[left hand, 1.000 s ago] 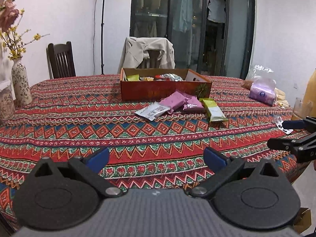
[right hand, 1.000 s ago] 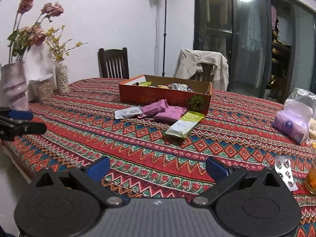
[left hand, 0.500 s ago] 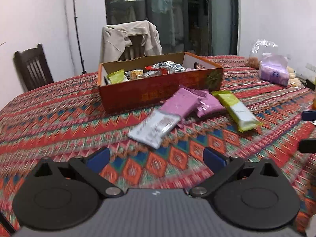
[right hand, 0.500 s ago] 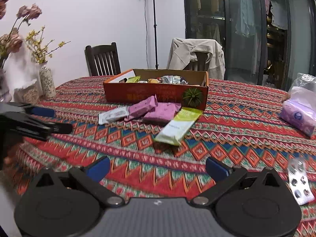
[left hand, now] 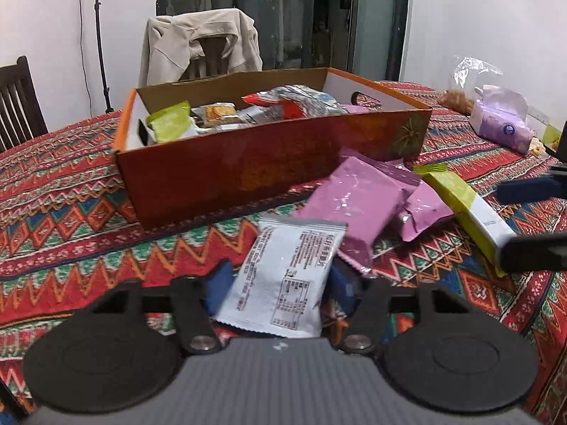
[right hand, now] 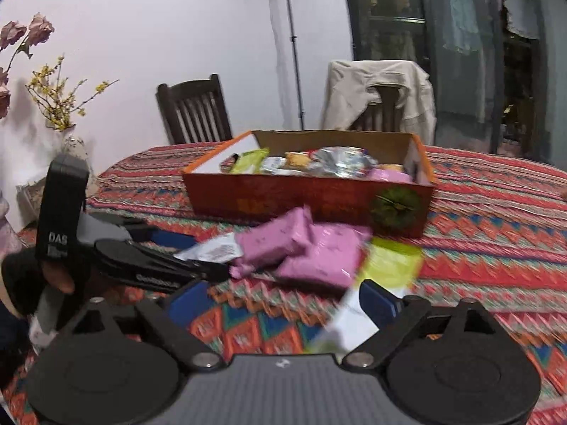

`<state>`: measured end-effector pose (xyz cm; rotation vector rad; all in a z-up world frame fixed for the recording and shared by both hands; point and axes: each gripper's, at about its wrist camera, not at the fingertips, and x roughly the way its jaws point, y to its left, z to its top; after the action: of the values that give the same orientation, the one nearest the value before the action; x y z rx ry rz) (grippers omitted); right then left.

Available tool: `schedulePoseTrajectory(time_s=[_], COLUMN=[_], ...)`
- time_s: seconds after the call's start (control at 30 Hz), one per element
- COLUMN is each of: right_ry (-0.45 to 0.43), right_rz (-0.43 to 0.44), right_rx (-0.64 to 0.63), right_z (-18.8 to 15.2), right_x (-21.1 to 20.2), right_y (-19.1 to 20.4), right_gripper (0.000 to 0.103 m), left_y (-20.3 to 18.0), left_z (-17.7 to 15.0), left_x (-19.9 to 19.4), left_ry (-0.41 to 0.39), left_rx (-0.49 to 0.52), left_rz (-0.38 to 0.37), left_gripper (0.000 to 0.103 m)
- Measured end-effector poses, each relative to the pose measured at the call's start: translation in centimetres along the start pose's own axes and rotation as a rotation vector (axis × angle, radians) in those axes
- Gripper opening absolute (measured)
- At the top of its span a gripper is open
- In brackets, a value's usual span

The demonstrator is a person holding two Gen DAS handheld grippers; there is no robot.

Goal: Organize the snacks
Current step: 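Grasp a white packet with the left gripper while the right grasps a pink packet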

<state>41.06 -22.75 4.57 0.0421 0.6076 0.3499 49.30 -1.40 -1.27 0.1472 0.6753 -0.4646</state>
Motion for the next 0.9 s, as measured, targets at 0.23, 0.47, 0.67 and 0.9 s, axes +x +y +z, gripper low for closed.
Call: schedulePoseTrajectory(time_s=[0.23, 0.47, 0.67, 0.9], right_ry=[0.059, 0.084, 0.118, 0.151], right_rz=[0.03, -0.006, 0.052, 0.042], right_rx=[0.071, -0.004, -0.065, -0.132], right_z=[3.2, 4.5, 4.2, 4.0], right_x=[7.6, 13.2, 14.6, 15.5], right_y=[0.9, 3.9, 6.2, 5.9], right_gripper=[0.086, 0.086, 0.088, 0.088], left_y=[2.4, 4.4, 4.4, 3.3], left_z=[-1.8, -4.0, -5.1, -6.1], left_x=[-4.9, -10.0, -11.7, -12.6], left_ry=[-0.064, -0.163, -0.185, -0.168], left_rx=[-0.128, -0.249, -0.282, -0.306], left_rz=[0.123, 0.178, 0.153, 0.161], left_gripper=[0.05, 0.05, 0.05, 0.05])
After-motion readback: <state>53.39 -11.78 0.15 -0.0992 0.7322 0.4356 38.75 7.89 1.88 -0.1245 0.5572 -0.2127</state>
